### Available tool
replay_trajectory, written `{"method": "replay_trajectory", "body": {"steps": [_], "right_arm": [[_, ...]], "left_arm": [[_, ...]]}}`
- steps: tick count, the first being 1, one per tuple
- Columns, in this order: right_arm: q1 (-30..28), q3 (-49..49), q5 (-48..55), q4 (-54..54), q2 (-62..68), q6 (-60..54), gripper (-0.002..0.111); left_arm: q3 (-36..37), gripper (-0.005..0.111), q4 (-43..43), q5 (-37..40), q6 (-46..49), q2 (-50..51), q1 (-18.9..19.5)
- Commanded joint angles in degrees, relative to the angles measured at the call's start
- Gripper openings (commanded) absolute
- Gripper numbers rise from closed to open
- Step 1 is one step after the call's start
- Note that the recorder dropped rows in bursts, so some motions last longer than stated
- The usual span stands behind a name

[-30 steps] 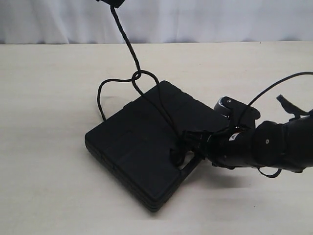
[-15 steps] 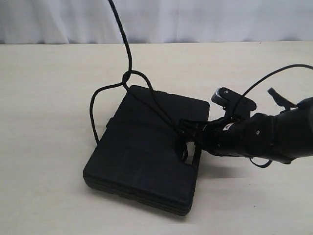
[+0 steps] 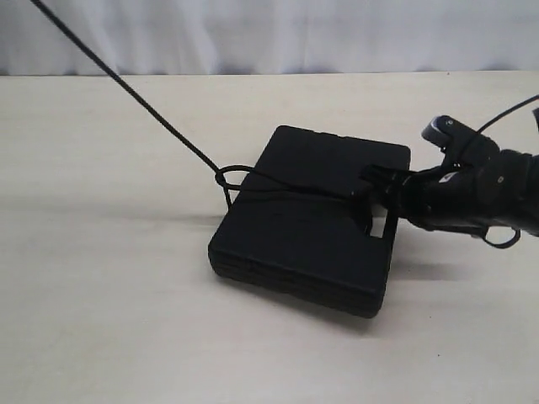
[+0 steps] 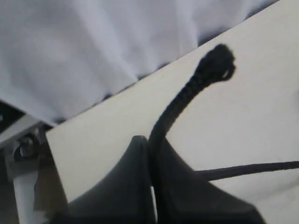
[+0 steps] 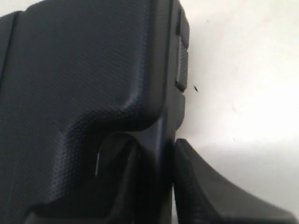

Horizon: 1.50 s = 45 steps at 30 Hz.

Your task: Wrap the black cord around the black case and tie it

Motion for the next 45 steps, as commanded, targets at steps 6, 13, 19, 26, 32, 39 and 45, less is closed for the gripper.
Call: {"method": "replay_trajectory", "body": {"steps": [6,13,19,26,32,39,45], "right_arm": [[-0.5,-11.5,4.7,-2.8,2.6,-1.6,0.004],[-0.4,-16.8,8.0,-2.8,8.7,-2.2,0.004],[-0.4,-18.8,8.9,-2.6,12.1,-2.2,0.004],[-0.4,-20.3,10.9,-2.6,12.7,-4.2,0.004],[-0.4,-20.7,11.9,-2.1,12.7,-5.8,0.004],[-0.4,-20.7,12.3,-2.1,12.7,-7.0,0.004],[-0.4,-20.7,15.0,-2.1,12.7,-10.2,0.004]], "left_arm": [[18.7,0.0,16.9,-12.9,-6.7,-0.3,9.8],[23.4,0.0,14.4,-16.0,-8.0,2.9,13.1],[23.4,0.003,8.7,-11.4,2.3,7.8,12.9],[23.4,0.042,5.7,-9.9,3.4,12.2,12.9],[19.5,0.055,3.5,-9.3,3.4,11.7,12.0],[14.1,0.055,-8.0,-1.9,20.5,11.4,2.6],[14.1,0.055,-9.2,0.0,38.9,15.3,-13.3]]}}
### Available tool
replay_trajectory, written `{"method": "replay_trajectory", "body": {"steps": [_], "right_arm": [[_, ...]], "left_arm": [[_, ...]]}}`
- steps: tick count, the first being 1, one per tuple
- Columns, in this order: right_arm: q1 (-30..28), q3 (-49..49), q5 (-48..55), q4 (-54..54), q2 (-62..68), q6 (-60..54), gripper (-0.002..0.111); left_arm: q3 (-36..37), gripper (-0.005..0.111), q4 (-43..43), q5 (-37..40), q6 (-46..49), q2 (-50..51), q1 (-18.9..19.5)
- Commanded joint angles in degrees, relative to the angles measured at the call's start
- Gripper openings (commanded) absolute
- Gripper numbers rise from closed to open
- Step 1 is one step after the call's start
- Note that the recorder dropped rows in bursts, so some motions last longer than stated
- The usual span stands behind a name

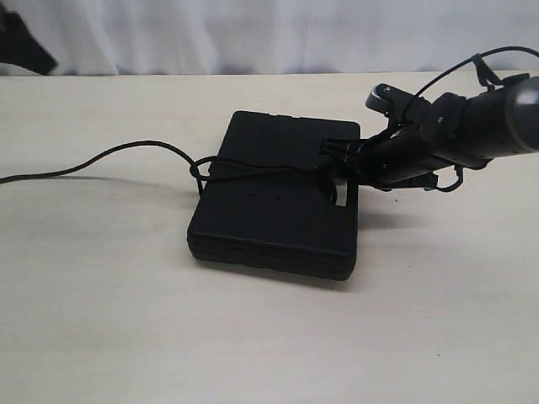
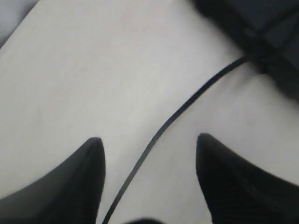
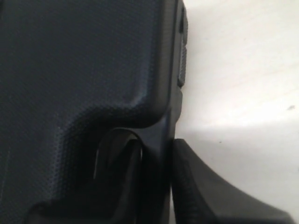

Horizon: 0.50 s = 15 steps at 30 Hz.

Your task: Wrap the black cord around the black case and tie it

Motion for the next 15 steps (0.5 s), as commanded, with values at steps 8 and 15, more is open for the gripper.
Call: {"method": "replay_trajectory", "body": {"steps": [8,15], "right_arm": [[-0.1,-0.6,3.6,0.0,-0.5,-2.4,0.004],[-0.1,-0.6,3.5,0.0,-0.5,-2.5,0.004]], "left_arm": [[-0.4,0.055,9.2,-1.0,16.8,10.6,-23.0],[-0.4,0.055,13.3,-7.9,16.9,13.0,-26.1]]}}
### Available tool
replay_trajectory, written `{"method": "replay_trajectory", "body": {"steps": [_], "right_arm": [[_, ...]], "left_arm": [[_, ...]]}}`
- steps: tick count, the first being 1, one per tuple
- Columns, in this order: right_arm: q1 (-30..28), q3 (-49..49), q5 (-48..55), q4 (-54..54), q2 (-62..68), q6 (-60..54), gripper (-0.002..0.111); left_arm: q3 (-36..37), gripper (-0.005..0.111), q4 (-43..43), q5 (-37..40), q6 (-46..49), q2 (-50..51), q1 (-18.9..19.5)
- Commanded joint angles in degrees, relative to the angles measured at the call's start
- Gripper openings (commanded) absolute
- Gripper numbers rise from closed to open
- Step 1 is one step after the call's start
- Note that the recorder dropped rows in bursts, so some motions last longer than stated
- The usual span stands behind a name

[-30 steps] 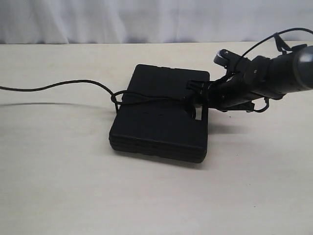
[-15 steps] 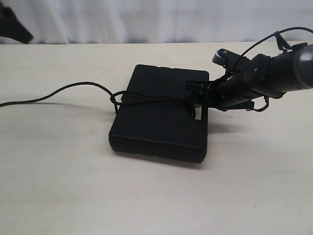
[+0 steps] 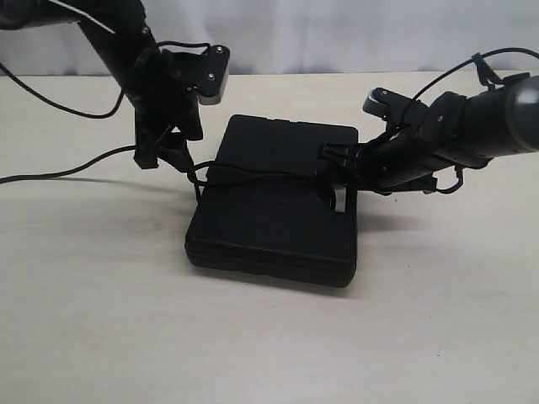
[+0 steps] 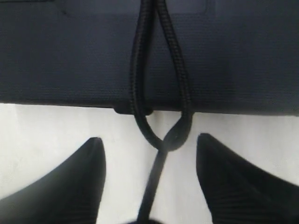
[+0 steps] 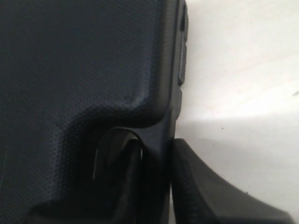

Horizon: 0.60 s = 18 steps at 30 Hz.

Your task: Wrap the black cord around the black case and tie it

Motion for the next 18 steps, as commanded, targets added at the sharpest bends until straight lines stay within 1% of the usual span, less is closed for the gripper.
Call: {"method": "replay_trajectory", "body": {"steps": [1,5,8,13,18], "right_arm": [[0.0,-0.4,0.9,-0.3,-0.5,-1.4,0.004],[0.0,-0.4,0.8,-0.3,-0.5,-3.4,0.004],[0.0,-0.4,0.6,-0.3,-0.5,-3.9,0.004],[0.0,-0.4,0.6,-0.3,-0.5,-3.9,0.004],[0.0,-0.4,0.7,-0.3,-0.5,-3.9,0.004]], "left_arm": [[-0.4,0.055,2.9,-3.0,0.4,0.7,-0.6],[-0.4,0.055,7.2,-1.8,0.2,1.9,-0.6],[-0.4,0.049,7.1,-1.9,0.2,3.2,-0.6],[-0.4,0.025,7.1,-2.2,0.2,3.7,-0.6],[-0.5,0.0,8.3,0.7,0.2,3.5,-0.6]]}}
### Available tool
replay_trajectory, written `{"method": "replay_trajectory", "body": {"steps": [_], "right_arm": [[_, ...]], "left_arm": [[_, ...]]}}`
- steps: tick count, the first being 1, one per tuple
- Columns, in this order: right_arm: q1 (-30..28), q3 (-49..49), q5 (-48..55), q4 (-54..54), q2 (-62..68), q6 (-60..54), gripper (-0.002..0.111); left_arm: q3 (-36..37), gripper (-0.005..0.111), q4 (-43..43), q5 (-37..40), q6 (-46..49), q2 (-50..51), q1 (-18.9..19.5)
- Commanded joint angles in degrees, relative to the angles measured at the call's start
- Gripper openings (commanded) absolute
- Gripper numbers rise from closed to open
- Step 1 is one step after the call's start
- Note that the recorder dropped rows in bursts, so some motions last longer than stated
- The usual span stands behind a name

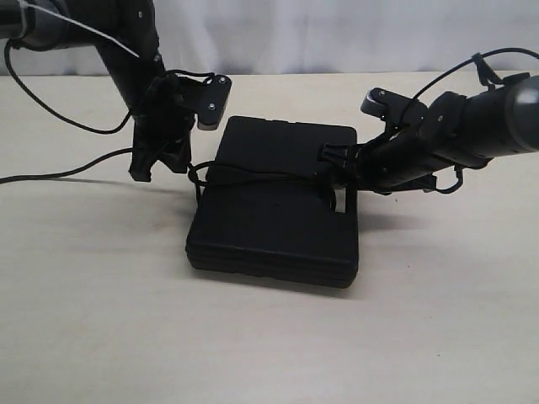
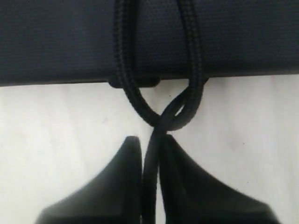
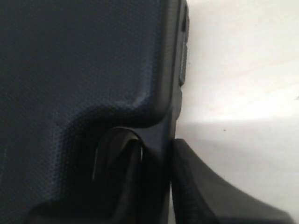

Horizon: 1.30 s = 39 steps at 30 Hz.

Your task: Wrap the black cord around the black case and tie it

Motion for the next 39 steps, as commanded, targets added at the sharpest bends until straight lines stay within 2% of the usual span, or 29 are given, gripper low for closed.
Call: {"method": "replay_trajectory", "body": {"steps": [1,6,8,17,23,26,31,34,36,39], "right_arm": [[0.0,-0.4,0.6,-0.6,-0.5,-1.7,0.004],[-0.1,-0.4,0.3,-0.6,-0.5,-1.7,0.004],[-0.1,-0.4,0.0,-0.5,-0.5,-1.7,0.004],[-0.1,-0.4,-1.4,-0.5,-0.5,-1.7,0.004],[-0.1,-0.4,-3.0,-0.2,-0.5,-1.7,0.004],[0.1,-1.1,-2.6,-0.2,-0.5,-1.7,0.004],[0.1,-1.7,-2.4,-0.2,-0.5,-2.4,0.004],[0.1,-1.7,-2.7,-0.2,-0.5,-3.9,0.004],[0.1,-2.0,-2.7,-0.2,-0.5,-5.1,0.004],[0.1,-4.9,0.2,-0.2,-0.4,-5.2,0.004]], "left_arm": [[-0.6,0.0,2.3,3.1,-0.4,-0.7,-0.1],[-0.6,0.0,10.7,6.9,-6.7,-3.7,1.2],[-0.6,0.0,10.8,8.9,-6.9,-4.9,2.9],[1.2,0.0,9.3,10.1,-13.1,-6.8,14.3],[7.5,0.0,8.7,4.5,-13.1,-6.8,19.9],[7.4,0.0,8.0,5.8,-13.2,-6.8,20.3],[7.4,0.0,-3.0,5.8,-13.2,-6.8,20.3],[7.4,0.0,-6.0,1.2,-13.2,-6.8,20.3],[7.4,0.008,-6.3,0.8,-13.2,-6.8,20.3],[7.4,0.034,-7.2,-0.8,-12.8,-6.8,20.3]]}}
